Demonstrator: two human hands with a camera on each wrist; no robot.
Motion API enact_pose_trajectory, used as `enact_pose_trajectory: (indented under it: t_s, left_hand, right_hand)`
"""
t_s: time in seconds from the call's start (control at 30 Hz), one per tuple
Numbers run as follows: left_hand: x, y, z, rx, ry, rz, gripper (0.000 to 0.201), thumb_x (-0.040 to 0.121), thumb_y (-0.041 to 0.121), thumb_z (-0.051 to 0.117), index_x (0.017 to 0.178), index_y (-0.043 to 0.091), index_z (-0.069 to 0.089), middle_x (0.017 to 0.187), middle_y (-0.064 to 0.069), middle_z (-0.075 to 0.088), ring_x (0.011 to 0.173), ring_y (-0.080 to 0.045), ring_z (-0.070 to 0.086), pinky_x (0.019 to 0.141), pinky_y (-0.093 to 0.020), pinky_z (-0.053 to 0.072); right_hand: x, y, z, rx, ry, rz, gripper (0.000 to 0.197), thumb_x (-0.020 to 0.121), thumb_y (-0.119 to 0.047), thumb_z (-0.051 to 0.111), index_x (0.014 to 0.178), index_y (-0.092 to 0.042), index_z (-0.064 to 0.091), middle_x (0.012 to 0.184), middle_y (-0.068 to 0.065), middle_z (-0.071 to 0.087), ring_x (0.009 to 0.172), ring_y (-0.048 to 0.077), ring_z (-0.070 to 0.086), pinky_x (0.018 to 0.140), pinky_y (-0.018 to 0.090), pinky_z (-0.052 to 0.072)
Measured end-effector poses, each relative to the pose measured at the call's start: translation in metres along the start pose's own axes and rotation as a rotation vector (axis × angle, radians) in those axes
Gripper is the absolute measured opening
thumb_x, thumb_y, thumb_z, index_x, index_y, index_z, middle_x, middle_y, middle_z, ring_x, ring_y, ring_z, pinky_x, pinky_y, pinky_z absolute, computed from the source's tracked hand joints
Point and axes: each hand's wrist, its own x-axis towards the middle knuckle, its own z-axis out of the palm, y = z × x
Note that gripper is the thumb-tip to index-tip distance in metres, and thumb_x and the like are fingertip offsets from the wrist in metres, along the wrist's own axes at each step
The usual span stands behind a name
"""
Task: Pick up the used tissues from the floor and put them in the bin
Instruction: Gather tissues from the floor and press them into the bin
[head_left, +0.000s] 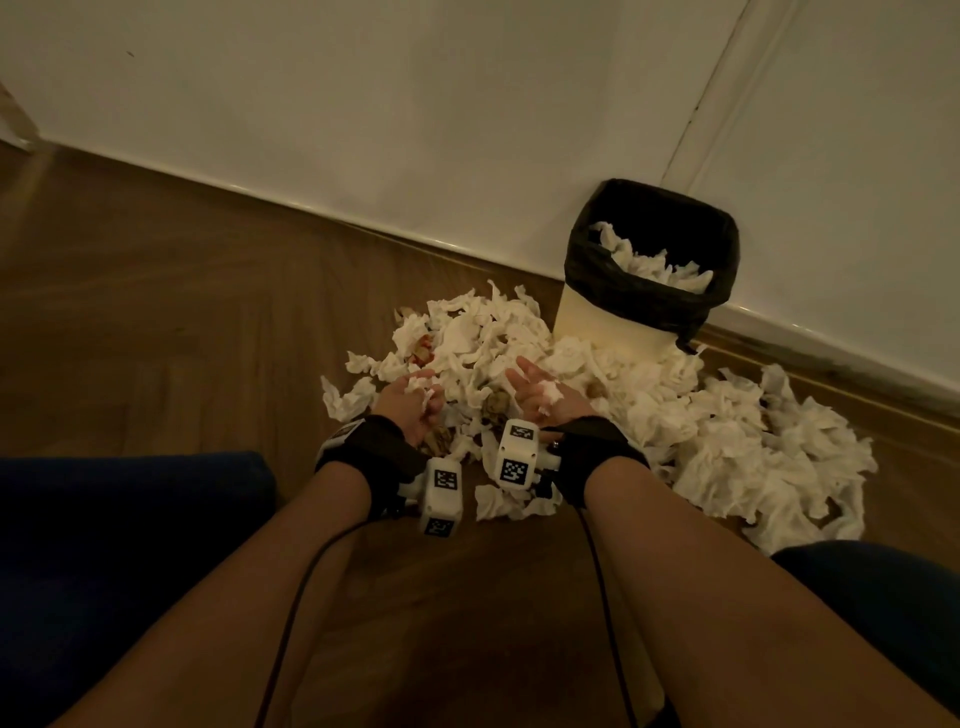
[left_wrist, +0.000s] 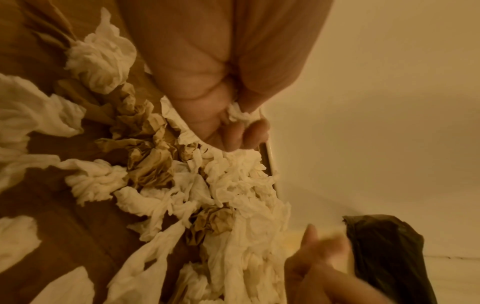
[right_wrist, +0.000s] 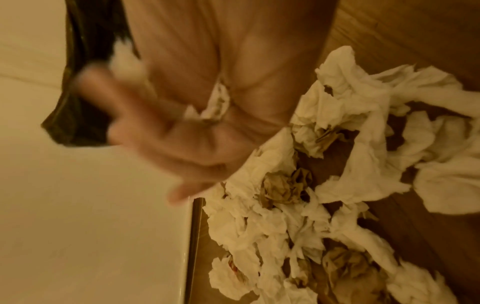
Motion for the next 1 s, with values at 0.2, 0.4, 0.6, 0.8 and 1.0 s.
enact_pose_trajectory:
  t_s: [0.2,0.4,0.6,0.8,1.0]
  left_hand:
    - [-0.008,0.015,0.022,0.109,0.021,-0.006,0.028,0.099,0.043,0.035,0.099,0.020,0.050,0.061,0.004,0.027,0.047,-0.008,0.020,0.042,-0.019,0.018]
    - [-0.011,0.042,0.063,0.760,0.114,0.354,0.053,0.096,0.046,0.036,0.101,0.000,0.063,0.102,-0.021,0.062,0.098,-0.034,0.057,0.083,-0.034,0.041]
    - [-0.018,0.069,0.130,0.735,-0.065,0.481,0.041,0.097,0.001,0.029,0.136,0.011,0.031,0.094,-0.010,0.047,0.075,-0.021,0.049,0.070,-0.032,0.041]
    - [-0.024,0.082,0.201,0.918,-0.115,0.494,0.049,0.091,-0.005,0.035,0.135,0.014,0.038,0.140,-0.020,0.030,0.119,-0.037,0.045,0.103,-0.043,0.041]
    - [-0.022,0.077,0.248,0.891,-0.210,0.546,0.034,0.093,-0.001,0.041,0.125,0.011,0.041,0.120,-0.020,0.052,0.086,-0.029,0.058,0.071,-0.034,0.052]
  right_hand:
    - [-0.013,-0.015,0.007,-0.093,0.064,-0.080,0.066,0.088,-0.070,0.030,0.049,-0.018,0.040,0.036,-0.003,0.031,0.025,0.010,0.025,0.034,0.007,0.020]
    - [-0.035,-0.053,0.016,-0.164,0.218,-0.237,0.049,0.100,-0.046,0.024,0.059,-0.021,0.034,0.035,-0.006,0.030,0.024,0.011,0.025,0.032,0.010,0.022]
    - [-0.059,-0.107,0.005,-0.348,0.357,-0.528,0.021,0.098,-0.011,0.031,0.098,-0.016,0.051,0.065,0.002,0.039,0.049,0.014,0.036,0.041,0.022,0.030]
    - [-0.088,-0.167,-0.006,-0.248,0.347,-0.562,0.021,0.096,-0.027,0.040,0.103,-0.013,0.054,0.081,0.002,0.049,0.063,0.016,0.046,0.036,0.017,0.038]
    - [-0.093,-0.192,-0.009,-0.612,0.372,-0.670,0.040,0.096,0.008,0.028,0.133,0.002,0.041,0.098,0.012,0.049,0.069,0.016,0.047,0.060,0.023,0.041]
